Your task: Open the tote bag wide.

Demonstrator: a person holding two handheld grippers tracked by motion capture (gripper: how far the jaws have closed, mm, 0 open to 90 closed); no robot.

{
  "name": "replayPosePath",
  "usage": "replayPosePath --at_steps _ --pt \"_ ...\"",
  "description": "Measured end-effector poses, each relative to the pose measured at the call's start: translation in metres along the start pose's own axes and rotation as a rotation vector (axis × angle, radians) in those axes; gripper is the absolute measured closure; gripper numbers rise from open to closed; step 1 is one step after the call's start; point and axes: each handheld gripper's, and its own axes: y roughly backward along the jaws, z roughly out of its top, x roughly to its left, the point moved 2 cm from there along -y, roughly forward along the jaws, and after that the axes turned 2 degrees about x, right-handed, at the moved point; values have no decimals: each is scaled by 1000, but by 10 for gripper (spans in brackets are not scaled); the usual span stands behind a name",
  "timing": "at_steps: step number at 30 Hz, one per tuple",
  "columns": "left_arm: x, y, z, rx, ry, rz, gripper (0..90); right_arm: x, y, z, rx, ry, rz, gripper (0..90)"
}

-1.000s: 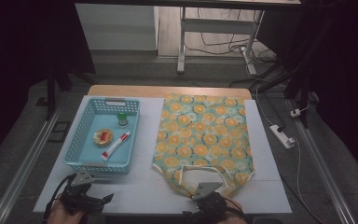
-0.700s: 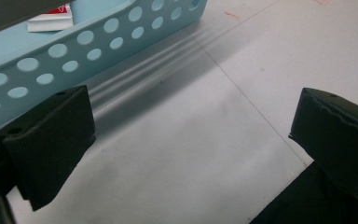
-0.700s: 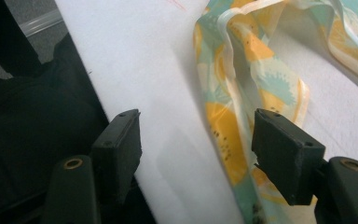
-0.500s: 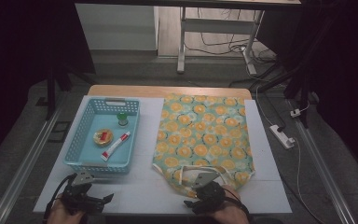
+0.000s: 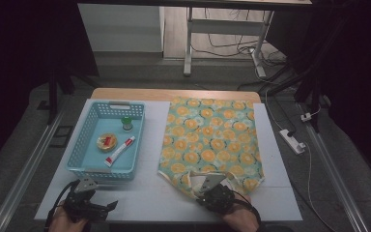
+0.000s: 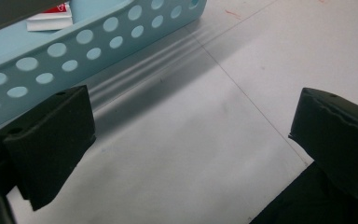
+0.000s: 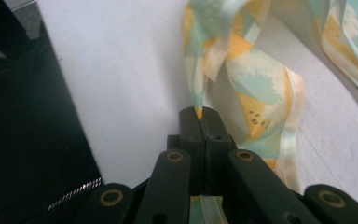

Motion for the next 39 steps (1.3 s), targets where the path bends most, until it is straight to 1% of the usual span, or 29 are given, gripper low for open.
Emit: replayPosePath --at_steps 2,3,4,5,6,8,9,11,16,19,24,30,34,39 --pt "0 0 0 1 2 0 0 0 12 5 -47 -18 23 900" --pt "0 0 0 1 2 0 0 0 18 8 -67 -17 26 900" --pt "0 0 0 1 2 0 0 0 24 11 -81 -10 21 900" --pt "0 0 0 1 3 0 0 0 35 19 -105 1 13 900" --pt "0 0 0 1 3 0 0 0 35 19 -105 1 13 900" --pt "0 0 0 2 4 0 0 -3 43 25 -117 8 5 900" --pt "0 0 0 1 4 0 0 -9 49 29 -122 7 -8 900" --pt "0 0 0 0 6 -1 0 -12 51 30 -123 3 -9 900" --pt "1 0 0 1 9 -4 0 -30 65 35 -148 -42 22 899" --pt "1 0 0 1 8 -3 0 -38 73 37 -154 -54 32 899" --pt "1 0 0 4 9 -3 0 -52 80 41 -154 -66 28 898" --pt "1 0 0 3 12 -5 0 -71 83 51 -154 -66 0 896" --pt "1 0 0 2 11 -4 0 -89 81 60 -154 -72 -20 896" --pt "1 0 0 1 12 -5 0 -111 72 70 -162 -73 -41 896"
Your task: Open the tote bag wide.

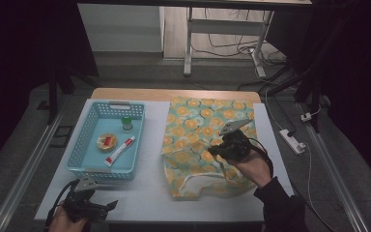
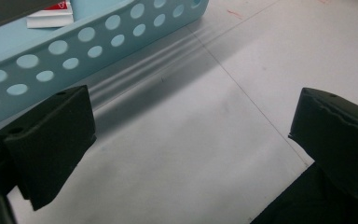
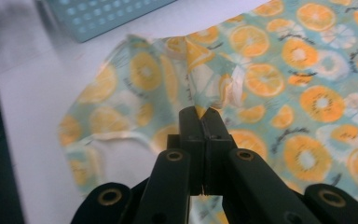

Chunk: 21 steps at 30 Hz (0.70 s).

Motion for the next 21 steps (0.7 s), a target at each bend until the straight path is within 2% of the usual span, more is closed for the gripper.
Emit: replayPosePath --at_steps 8,15,21 --pt "0 0 0 0 0 1 0 -29 -19 11 -17 -19 -13 895" --pt "0 0 0 -1 1 1 0 -50 -31 19 -9 -49 -29 894" --pt "0 0 0 0 0 1 0 -68 -40 21 -7 -54 -48 893"
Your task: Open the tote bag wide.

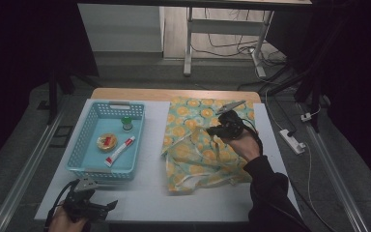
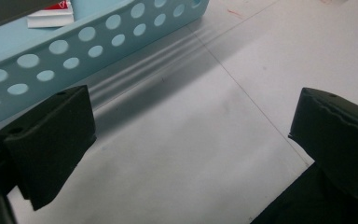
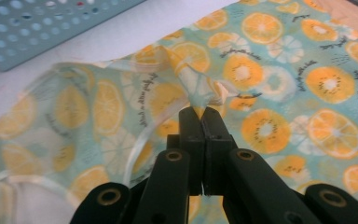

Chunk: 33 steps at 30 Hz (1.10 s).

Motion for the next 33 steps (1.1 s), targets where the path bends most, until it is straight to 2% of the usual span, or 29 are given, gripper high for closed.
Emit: replayPosePath --at_steps 10,16,22,25,29,33 --pt "0 0 0 3 -3 0 1 -24 -26 -5 12 -9 -60 893" --pt "0 0 0 2 -5 0 1 -36 -53 -20 35 -29 -89 888" --pt "-1 0 0 3 -8 3 2 -39 -73 -39 76 -50 -98 858" --pt "-1 0 0 5 -8 3 2 -39 -71 -40 62 -62 -100 784" --pt "-1 -1 0 6 -8 4 3 -36 -53 -34 -3 -92 -92 644" --pt "-1 -1 0 8 -8 5 2 -28 -35 -31 -31 -106 -77 544"
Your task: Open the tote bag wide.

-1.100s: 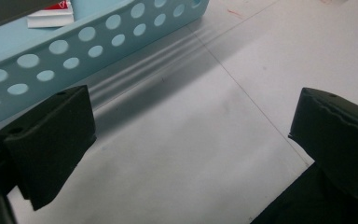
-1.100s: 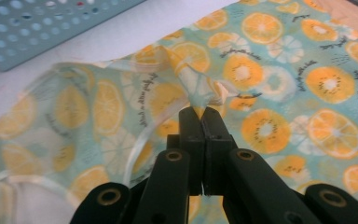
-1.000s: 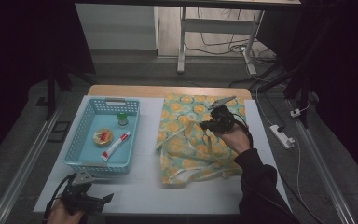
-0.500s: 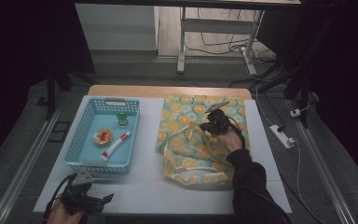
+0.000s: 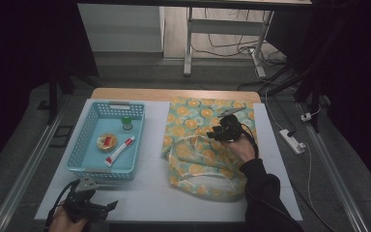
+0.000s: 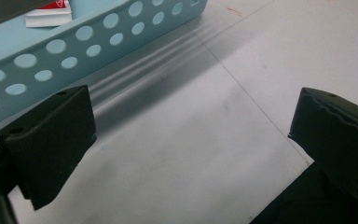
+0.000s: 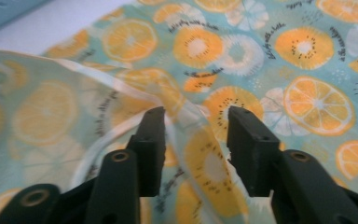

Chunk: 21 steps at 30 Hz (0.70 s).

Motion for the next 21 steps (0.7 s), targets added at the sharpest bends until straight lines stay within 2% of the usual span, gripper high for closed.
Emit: replayPosePath --at_steps 5,11,14,17,21 --pt "0 0 0 2 1 1 3 14 20 -8 -15 24 -2 430" --pt "0 -1 0 6 4 1 3 34 33 -22 -11 23 60 300" --pt "0 -1 0 8 3 0 3 47 34 -30 -3 29 80 215" --pt "0 -1 0 8 1 1 3 58 30 -38 30 34 99 127" --pt "0 -1 0 8 0 0 3 67 21 -52 95 60 81 53"
